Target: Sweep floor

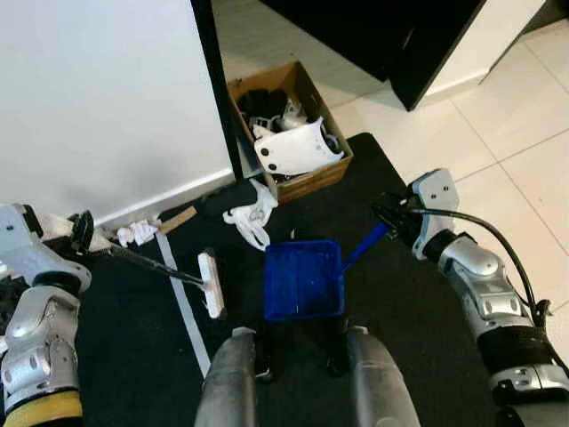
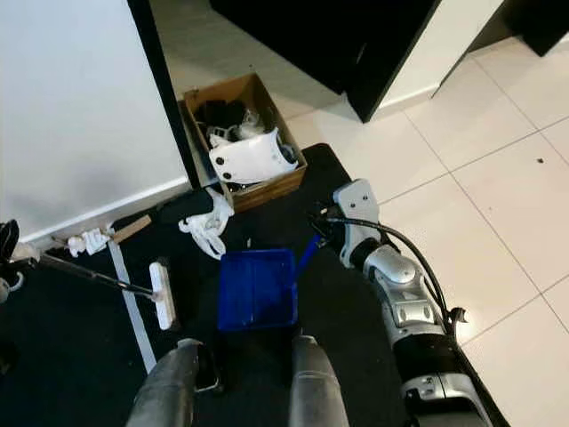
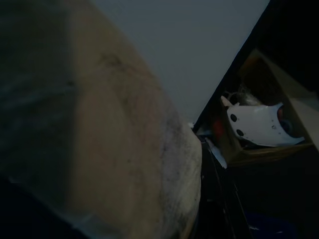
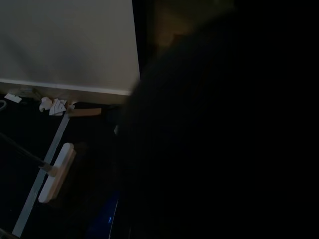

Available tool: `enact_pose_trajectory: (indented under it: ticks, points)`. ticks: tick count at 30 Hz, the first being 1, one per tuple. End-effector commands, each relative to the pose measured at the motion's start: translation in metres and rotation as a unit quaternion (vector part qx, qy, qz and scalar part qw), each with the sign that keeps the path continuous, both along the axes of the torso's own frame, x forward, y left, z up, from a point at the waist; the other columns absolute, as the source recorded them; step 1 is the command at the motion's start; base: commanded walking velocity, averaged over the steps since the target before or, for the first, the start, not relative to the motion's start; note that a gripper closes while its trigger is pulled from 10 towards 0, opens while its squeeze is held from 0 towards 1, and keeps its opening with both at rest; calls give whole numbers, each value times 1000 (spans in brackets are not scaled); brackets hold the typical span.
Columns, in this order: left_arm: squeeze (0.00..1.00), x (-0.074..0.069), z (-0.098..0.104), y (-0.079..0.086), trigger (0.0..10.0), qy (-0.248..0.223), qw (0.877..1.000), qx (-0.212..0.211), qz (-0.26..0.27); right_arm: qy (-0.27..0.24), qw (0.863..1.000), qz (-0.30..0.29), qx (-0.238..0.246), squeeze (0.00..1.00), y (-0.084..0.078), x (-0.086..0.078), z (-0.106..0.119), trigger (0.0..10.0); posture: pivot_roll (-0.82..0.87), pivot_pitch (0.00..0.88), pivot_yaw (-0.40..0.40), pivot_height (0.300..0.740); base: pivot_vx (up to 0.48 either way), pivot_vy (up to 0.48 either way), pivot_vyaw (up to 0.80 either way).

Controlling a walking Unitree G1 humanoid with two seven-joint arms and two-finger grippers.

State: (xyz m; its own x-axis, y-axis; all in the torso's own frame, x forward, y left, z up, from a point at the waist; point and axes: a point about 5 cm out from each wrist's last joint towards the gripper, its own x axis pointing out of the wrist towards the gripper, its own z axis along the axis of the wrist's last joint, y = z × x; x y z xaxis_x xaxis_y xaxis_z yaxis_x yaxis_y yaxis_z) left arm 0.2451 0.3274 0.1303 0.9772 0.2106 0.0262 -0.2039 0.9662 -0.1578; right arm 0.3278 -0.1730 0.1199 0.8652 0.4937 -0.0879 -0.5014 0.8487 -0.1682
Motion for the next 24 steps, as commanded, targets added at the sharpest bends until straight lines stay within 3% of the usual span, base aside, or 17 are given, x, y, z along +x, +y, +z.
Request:
enact_pose_trajectory:
  ticks: [1, 7, 9, 10, 12, 13, 15, 16, 17, 20, 24]
  points:
    - [0, -7, -8, 6, 10000, 22, 999, 18, 17, 15, 1000, -1, 2, 0, -2, -4, -9, 10000, -63, 333, -37, 740, 0, 0, 0]
    - [0, -10, -12, 18, 10000, 32, 996, 47, 67, 12, 1000, -2, 1, 0, -3, -3, -7, 10000, -67, 330, -37, 740, 0, 0, 0]
    - [0, -11, -4, 23, 10000, 7, 998, 1, 70, 13, 1000, -3, 0, 0, -4, -3, -8, 10000, -62, 327, -36, 740, 0, 0, 0]
    - [0, -11, -4, 23, 10000, 7, 998, 1, 70, 13, 1000, -3, 0, 0, -4, -3, -8, 10000, -62, 327, -36, 740, 0, 0, 0]
    - [0, -14, 17, 31, 10000, -36, 997, -48, 40, 14, 1000, -3, -1, 0, -4, -3, -9, 10000, -54, 327, -36, 740, 0, 0, 0]
    - [0, -14, 17, 31, 10000, -36, 997, -48, 40, 14, 1000, -3, -1, 0, -4, -3, -9, 10000, -54, 327, -36, 740, 0, 0, 0]
    - [0, -19, 32, 46, 10000, -49, 997, -13, 51, 15, 1000, -1, 0, 0, -3, -3, -10, 10000, -48, 325, -35, 740, 0, 0, 0]
    - [0, -19, 32, 46, 10000, -49, 997, -13, 51, 15, 1000, -1, 0, 0, -3, -3, -10, 10000, -48, 325, -35, 740, 0, 0, 0]
    - [0, -24, 39, 61, 10000, -42, 995, 40, 76, 15, 1000, 0, 1, 0, -2, -3, -10, 10000, -47, 322, -34, 740, 0, 0, 0]
    - [0, -28, 34, 75, 10000, -4, 989, 101, 111, 16, 1000, 1, 1, 0, -1, -3, -10, 10000, -47, 321, -36, 740, 0, 0, 0]
    - [0, -29, 27, 80, 10000, 18, 985, 119, 123, 16, 1000, 2, 1, 0, 0, -3, -10, 10000, -50, 321, -37, 740, 0, 0, 0]
